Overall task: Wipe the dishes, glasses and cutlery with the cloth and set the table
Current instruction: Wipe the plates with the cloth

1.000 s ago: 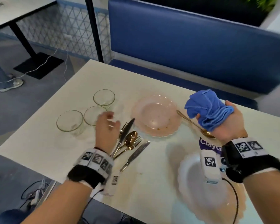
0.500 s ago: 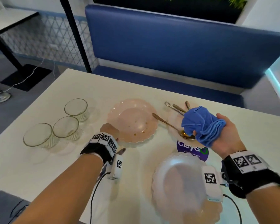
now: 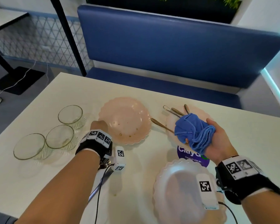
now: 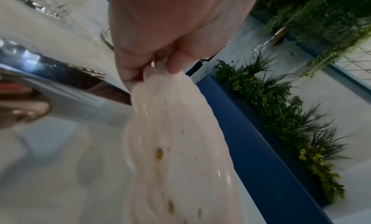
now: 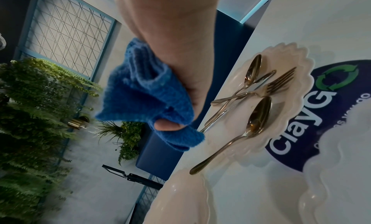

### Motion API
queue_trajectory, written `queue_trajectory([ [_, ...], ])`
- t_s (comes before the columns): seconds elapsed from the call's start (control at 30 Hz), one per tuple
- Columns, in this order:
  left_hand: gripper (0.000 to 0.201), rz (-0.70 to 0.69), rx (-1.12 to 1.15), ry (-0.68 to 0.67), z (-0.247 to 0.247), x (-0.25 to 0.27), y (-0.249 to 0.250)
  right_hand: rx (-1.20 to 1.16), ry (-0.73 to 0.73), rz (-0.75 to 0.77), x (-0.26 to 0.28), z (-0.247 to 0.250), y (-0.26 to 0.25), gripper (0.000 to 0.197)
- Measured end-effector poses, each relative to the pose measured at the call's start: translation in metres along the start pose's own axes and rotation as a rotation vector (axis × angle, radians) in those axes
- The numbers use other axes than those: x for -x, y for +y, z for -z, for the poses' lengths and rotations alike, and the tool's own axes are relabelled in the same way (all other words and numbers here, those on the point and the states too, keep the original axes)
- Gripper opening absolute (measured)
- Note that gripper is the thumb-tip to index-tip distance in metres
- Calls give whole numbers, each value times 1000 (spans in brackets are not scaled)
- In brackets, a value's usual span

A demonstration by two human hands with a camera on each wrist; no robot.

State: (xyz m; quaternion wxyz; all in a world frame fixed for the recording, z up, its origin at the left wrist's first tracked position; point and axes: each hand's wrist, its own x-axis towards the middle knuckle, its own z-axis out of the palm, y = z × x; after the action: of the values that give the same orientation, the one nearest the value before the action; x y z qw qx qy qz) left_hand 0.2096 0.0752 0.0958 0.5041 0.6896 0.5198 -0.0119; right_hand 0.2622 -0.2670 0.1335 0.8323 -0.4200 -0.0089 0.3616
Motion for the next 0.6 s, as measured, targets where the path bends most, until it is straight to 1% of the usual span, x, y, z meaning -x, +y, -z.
queue_trajectory([
  [0.03,40,6,50,67,3,-3,1,-66,51,-59,-5,0,0,66],
  [0.07,37,9,81,110,4,-1,3,-139,161,-122,-8,5,-2,65],
  [0.1,33,-17,98,160,6,-1,4,-135,218,-132,-11,9,-2,63],
  [0.13,33,-25,106,188,6,3,5,-138,191,-157,-14,10,-1,62],
  [0.17,35,-45,131,216,8,2,5,-138,124,-183,-15,8,0,63],
  [0.2,37,-62,155,225,9,3,4,-105,151,-178,-17,5,1,63],
  [0.23,36,-92,175,237,10,5,2,-29,252,-154,-17,-1,0,56],
  [0.27,36,-119,197,235,13,8,0,7,324,-125,-22,-13,1,43],
  [0.3,35,-148,224,248,16,13,0,36,368,-101,-23,-27,-1,35],
  [0.33,35,-177,256,249,19,15,-1,5,344,-91,-24,-39,1,37],
  [0.4,36,-237,322,222,25,21,-2,46,197,-102,-29,-49,4,46],
  [0.43,38,-255,346,192,28,26,-1,130,197,-93,-32,-54,4,52],
  [0.47,41,-259,377,135,30,31,0,237,234,-73,-38,-58,5,62],
  [0.5,45,-244,406,69,32,38,2,356,249,-46,-43,-65,6,66],
  [0.53,48,-226,442,-4,32,44,3,535,271,17,-48,-74,9,54],
  [0.57,50,-208,464,-72,31,53,5,756,249,118,-53,-83,12,40],
  [0.6,51,-197,471,-120,28,59,6,1047,219,223,-57,-91,15,32],
])
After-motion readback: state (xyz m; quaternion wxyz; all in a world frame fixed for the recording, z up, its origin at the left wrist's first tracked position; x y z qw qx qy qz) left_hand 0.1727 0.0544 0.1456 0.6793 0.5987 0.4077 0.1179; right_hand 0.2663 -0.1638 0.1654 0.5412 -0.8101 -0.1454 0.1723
